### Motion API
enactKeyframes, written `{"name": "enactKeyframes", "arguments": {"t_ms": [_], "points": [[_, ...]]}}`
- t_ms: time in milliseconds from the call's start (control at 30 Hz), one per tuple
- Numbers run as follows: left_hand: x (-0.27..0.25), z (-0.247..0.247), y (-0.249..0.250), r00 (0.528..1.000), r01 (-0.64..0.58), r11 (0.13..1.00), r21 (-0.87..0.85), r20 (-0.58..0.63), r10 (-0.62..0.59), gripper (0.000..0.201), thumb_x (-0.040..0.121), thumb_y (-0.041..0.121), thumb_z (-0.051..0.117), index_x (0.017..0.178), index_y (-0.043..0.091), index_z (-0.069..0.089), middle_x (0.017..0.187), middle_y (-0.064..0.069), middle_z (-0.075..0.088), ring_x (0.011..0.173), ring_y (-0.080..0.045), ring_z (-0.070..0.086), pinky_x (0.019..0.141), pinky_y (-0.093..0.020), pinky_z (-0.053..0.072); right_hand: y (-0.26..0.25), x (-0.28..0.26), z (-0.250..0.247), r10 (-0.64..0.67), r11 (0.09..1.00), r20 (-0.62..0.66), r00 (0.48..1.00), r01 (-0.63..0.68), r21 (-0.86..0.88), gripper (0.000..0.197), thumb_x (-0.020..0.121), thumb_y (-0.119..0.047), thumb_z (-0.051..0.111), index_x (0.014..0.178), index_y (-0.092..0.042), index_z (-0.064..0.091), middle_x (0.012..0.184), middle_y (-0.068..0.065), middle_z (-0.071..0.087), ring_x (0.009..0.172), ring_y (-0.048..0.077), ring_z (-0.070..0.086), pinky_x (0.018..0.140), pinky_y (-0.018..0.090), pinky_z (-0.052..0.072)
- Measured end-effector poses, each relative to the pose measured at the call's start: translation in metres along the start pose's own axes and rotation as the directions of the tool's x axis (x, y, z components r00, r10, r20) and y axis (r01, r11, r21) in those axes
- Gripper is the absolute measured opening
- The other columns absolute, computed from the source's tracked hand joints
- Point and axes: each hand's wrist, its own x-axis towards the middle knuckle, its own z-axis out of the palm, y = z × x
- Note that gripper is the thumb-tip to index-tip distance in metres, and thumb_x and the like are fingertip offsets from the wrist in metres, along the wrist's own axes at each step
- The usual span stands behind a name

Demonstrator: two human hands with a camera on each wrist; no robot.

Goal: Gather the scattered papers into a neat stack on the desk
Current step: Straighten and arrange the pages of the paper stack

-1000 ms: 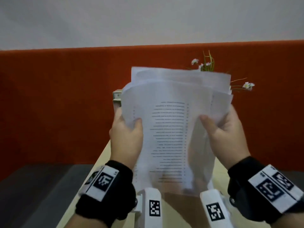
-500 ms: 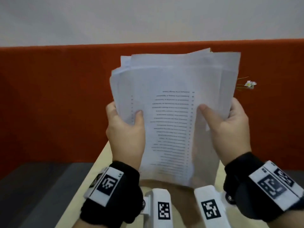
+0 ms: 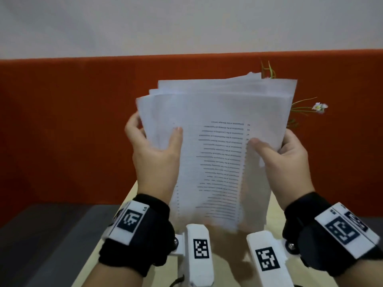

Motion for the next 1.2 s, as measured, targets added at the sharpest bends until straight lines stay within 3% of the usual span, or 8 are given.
{"name": "enactKeyframes", "arguments": {"t_ms": [167, 300, 400, 500, 567, 733, 1033, 1200], "points": [[0.015, 0.001, 0.006, 0.997, 0.072, 0.992, -0.107, 0.03, -0.069, 0.067, 0.081, 0.034, 0.07, 0.138, 0.023, 0.036, 0.116, 0.007, 0.062, 0.104, -0.011, 0.065, 0.088, -0.034, 0.056, -0.002, 0.004, -0.003, 0.016, 0.999, 0.051, 0.999, -0.018, 0.034, 0.021, 0.085, -0.011, 0.069, 0.101, -0.023, 0.066, 0.1, -0.003, 0.074, 0.089, 0.011, 0.071, 0.072, 0.026, 0.057], [0.017, 0.002, 0.008, 0.982, 0.137, 0.979, -0.149, 0.151, -0.114, 0.069, 0.084, 0.03, 0.067, 0.142, 0.028, 0.031, 0.119, 0.01, 0.058, 0.104, -0.008, 0.064, 0.075, -0.02, 0.056, -0.002, 0.004, -0.006, 0.029, 0.997, 0.072, 0.997, -0.034, 0.068, 0.022, 0.084, -0.011, 0.069, 0.102, -0.023, 0.066, 0.1, -0.004, 0.075, 0.087, 0.009, 0.072, 0.069, 0.023, 0.057], [0.017, 0.003, 0.009, 0.967, 0.195, 0.972, -0.129, 0.19, -0.168, 0.077, 0.085, 0.029, 0.067, 0.148, 0.025, 0.023, 0.132, 0.004, 0.052, 0.119, -0.015, 0.058, 0.091, -0.032, 0.055, -0.002, 0.006, -0.009, 0.047, 0.995, 0.1, 0.994, -0.056, 0.084, 0.024, 0.081, -0.007, 0.072, 0.1, -0.022, 0.068, 0.095, -0.004, 0.078, 0.083, 0.009, 0.074, 0.066, 0.021, 0.057], [0.022, 0.001, 0.024, 0.994, -0.11, 0.952, 0.285, 0.016, 0.11, 0.099, 0.079, 0.047, 0.066, 0.155, 0.021, 0.007, 0.159, -0.006, 0.018, 0.145, -0.02, 0.024, 0.116, -0.05, 0.026, -0.002, 0.007, -0.011, 0.059, 0.992, 0.116, 0.992, -0.072, 0.108, 0.025, 0.079, -0.005, 0.072, 0.098, -0.02, 0.069, 0.093, -0.003, 0.079, 0.082, 0.012, 0.075, 0.065, 0.022, 0.058], [0.022, 0.004, 0.044, 0.898, -0.429, 0.713, 0.554, 0.181, 0.4, 0.099, 0.078, 0.057, 0.057, 0.155, 0.018, 0.009, 0.163, -0.007, 0.012, 0.15, -0.022, 0.012, 0.12, -0.049, 0.012, -0.003, 0.007, -0.013, 0.061, 0.99, 0.132, 0.989, -0.078, 0.121, 0.028, 0.075, -0.008, 0.074, 0.1, -0.019, 0.068, 0.094, -0.002, 0.079, 0.083, 0.013, 0.075, 0.066, 0.024, 0.059], [0.02, 0.026, 0.077, 0.708, -0.706, 0.28, 0.651, 0.643, 0.292, 0.086, 0.082, 0.071, 0.034, 0.154, 0.029, 0.013, 0.162, 0.007, 0.02, 0.151, -0.013, 0.009, 0.116, -0.054, -0.009, -0.008, 0.005, -0.012, 0.055, 0.988, 0.175, 0.983, -0.079, 0.134, 0.028, 0.071, -0.017, 0.074, 0.097, -0.025, 0.069, 0.09, -0.007, 0.079, 0.082, 0.009, 0.075, 0.067, 0.023, 0.059], [-0.003, 0.056, 0.086, 0.472, -0.871, 0.278, 0.405, 0.848, 0.242, 0.083, 0.087, 0.057, 0.045, 0.155, 0.034, 0.003, 0.165, 0.009, 0.006, 0.151, -0.011, 0.005, 0.117, -0.051, -0.006, -0.01, 0.004, -0.006, 0.019, 0.991, 0.193, 0.981, -0.043, 0.124, 0.019, 0.073, -0.013, 0.072, 0.088, -0.024, 0.07, 0.076, -0.007, 0.077, 0.069, 0.009, 0.071, 0.064, 0.03, 0.06], [0.008, 0.05, 0.086, 0.523, -0.843, 0.282, 0.458, 0.82, 0.232, 0.083, 0.085, 0.052, 0.051, 0.154, 0.034, 0.01, 0.164, 0.01, 0.012, 0.151, -0.008, 0.008, 0.118, -0.051, -0.005, -0.012, 0.006, -0.009, 0.018, 0.994, 0.179, 0.984, -0.036, 0.099, 0.02, 0.084, -0.006, 0.065, 0.095, -0.022, 0.069, 0.08, -0.008, 0.078, 0.071, 0.006, 0.072, 0.062, 0.023, 0.058]]}}
